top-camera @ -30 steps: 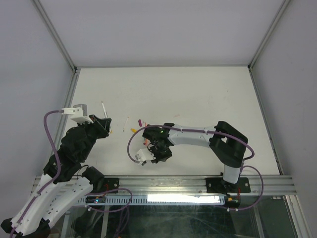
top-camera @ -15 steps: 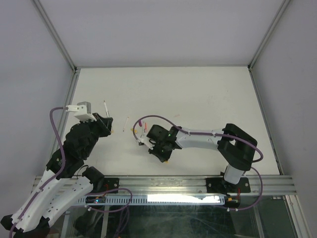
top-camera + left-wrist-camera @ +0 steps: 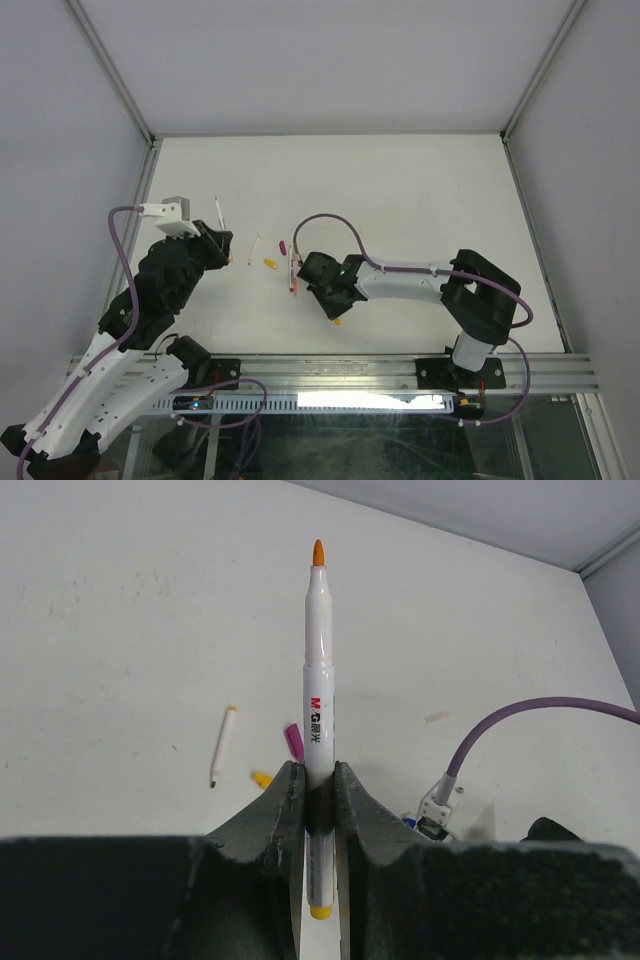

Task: Insert the pens into the pen caps

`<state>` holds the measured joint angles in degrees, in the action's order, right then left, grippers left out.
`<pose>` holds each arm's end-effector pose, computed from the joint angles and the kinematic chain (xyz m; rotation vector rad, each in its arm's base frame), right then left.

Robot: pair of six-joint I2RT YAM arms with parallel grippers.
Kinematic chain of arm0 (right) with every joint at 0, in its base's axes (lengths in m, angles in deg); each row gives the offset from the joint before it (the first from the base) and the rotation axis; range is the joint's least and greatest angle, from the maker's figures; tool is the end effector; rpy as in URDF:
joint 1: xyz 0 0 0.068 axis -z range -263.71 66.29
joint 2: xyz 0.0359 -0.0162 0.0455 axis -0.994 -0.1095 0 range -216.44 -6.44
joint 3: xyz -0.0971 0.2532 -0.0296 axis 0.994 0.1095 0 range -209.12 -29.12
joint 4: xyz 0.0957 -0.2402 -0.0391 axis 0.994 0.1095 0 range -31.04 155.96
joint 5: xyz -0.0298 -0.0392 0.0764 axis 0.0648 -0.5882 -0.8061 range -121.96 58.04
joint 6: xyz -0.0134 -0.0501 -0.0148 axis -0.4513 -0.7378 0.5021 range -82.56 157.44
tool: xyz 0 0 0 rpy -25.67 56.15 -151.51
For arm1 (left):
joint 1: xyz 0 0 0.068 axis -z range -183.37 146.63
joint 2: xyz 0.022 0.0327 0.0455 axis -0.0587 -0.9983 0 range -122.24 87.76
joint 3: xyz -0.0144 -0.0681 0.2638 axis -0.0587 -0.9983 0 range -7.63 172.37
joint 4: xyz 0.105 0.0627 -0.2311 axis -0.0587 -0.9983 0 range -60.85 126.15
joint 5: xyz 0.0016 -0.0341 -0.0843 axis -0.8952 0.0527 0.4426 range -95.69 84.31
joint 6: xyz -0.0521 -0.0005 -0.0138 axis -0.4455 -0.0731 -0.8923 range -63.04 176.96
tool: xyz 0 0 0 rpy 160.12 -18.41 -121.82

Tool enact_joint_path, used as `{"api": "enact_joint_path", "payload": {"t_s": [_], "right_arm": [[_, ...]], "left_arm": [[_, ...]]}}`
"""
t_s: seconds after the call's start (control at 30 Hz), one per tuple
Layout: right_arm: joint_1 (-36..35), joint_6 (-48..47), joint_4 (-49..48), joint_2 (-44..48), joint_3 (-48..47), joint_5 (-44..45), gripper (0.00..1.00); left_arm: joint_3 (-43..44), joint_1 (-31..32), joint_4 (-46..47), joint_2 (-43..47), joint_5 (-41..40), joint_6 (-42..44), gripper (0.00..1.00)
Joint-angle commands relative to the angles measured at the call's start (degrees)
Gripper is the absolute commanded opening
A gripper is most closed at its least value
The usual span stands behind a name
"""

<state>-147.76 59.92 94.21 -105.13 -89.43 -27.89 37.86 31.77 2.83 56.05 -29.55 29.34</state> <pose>0.1423 0.2867 0.1643 -1.0073 2.6958 0.2093 0.1059 -0.0571 0.3333 -0.1565 1.8902 -0.3515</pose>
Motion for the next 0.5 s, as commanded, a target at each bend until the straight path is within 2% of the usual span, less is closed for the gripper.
{"api": "enact_joint_path", "payload": {"t_s": [0.0, 0.2, 0.47], "right_arm": [[-1.9, 5.2, 8.3, -3.4, 1.9, 9.5, 0.17], [-5.1, 8.0, 8.8, -5.5, 2.1, 11.5, 0.24], [-5.9, 9.5, 6.1, -5.8, 5.2, 7.9, 0.28]], "left_arm": [[2.5, -0.5, 3.3, -0.2, 0.9, 0.2, 0.0], [2.7, -0.6, 3.3, -0.1, 1.3, -0.9, 0.0], [2.8, -0.6, 3.3, 0.3, 2.1, -1.3, 0.0]]}}
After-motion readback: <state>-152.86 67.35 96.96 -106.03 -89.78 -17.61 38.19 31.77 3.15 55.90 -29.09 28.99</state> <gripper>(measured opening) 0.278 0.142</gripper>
